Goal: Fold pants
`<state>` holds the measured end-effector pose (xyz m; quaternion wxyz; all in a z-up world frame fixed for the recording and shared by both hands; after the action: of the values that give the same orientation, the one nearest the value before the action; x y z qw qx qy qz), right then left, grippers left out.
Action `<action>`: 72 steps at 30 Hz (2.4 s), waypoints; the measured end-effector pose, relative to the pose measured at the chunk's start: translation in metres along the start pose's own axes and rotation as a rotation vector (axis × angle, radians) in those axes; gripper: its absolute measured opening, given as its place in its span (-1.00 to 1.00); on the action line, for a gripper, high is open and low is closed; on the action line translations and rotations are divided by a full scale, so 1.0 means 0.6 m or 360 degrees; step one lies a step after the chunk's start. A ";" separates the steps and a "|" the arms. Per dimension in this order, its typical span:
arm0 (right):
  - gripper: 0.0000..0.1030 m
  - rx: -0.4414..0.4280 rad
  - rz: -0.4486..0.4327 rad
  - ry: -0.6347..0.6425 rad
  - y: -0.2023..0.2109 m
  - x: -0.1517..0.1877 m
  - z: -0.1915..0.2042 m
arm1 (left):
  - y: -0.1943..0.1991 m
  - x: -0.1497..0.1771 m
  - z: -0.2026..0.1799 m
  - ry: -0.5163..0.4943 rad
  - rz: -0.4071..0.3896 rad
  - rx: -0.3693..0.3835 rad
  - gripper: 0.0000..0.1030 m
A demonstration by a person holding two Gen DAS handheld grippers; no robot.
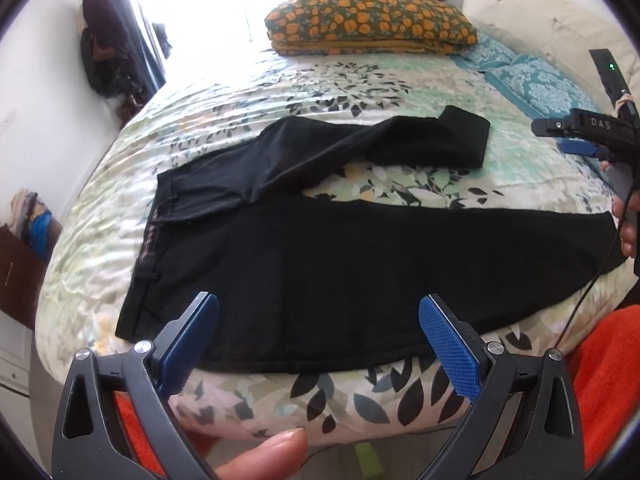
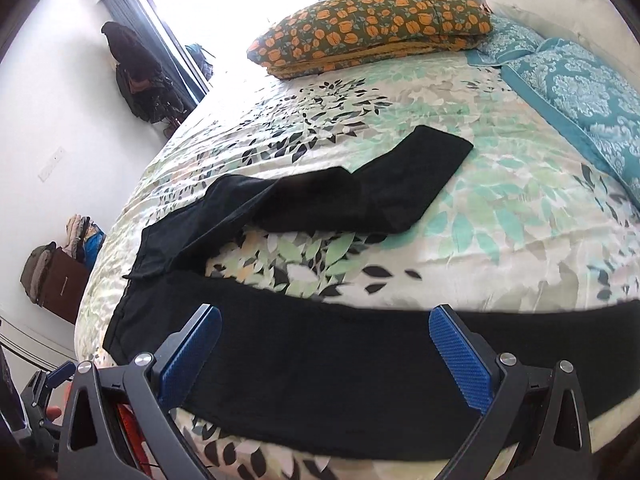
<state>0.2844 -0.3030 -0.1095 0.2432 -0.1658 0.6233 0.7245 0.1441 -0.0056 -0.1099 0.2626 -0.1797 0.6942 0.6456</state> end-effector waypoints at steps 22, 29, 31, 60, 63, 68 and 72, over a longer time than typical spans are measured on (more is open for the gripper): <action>0.55 0.0180 0.0644 0.0508 -0.587 -0.336 -0.192 | -0.209 0.049 -0.045 -0.0018 0.0219 0.0158 0.96; -0.83 0.0424 0.0499 0.0712 -0.492 -0.339 -0.201 | -0.225 0.054 -0.055 0.0031 0.0308 0.0198 0.96; -0.83 0.0612 0.0319 0.0623 -0.449 -0.360 -0.246 | -0.218 0.052 -0.056 0.0038 0.0289 0.0194 0.96; 0.88 0.0550 0.0265 -0.0023 -0.422 -0.177 -0.432 | -0.343 -0.040 0.325 0.0405 0.0283 -0.0442 1.00; 0.91 0.0929 0.0250 -0.0281 -0.340 -0.146 -0.504 | -0.300 -0.009 0.365 0.0546 0.0260 -0.0446 0.99; 0.91 0.0646 0.0081 -0.0213 -0.180 -0.043 -0.368 | -0.204 0.015 0.330 0.0570 0.0173 -0.0330 0.96; 0.98 0.0298 0.0091 -0.0147 -0.106 0.102 -0.166 | -0.205 0.040 0.223 0.0309 0.0221 -0.0233 0.96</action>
<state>0.2633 -0.3856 -0.2119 0.2655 -0.0910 0.6808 0.6766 0.2150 0.1164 -0.2265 0.1350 -0.2115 0.6781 0.6908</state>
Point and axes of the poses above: each gripper's, at about its wrist camera, not at the fingertips, and y roughly against the way its jaws point, z to its left, x to its underside, the point moved 7 cm from there along -y, roughly the way its jaws point, and after that the axes turned 9 degrees about x, right-handed, at the moved point
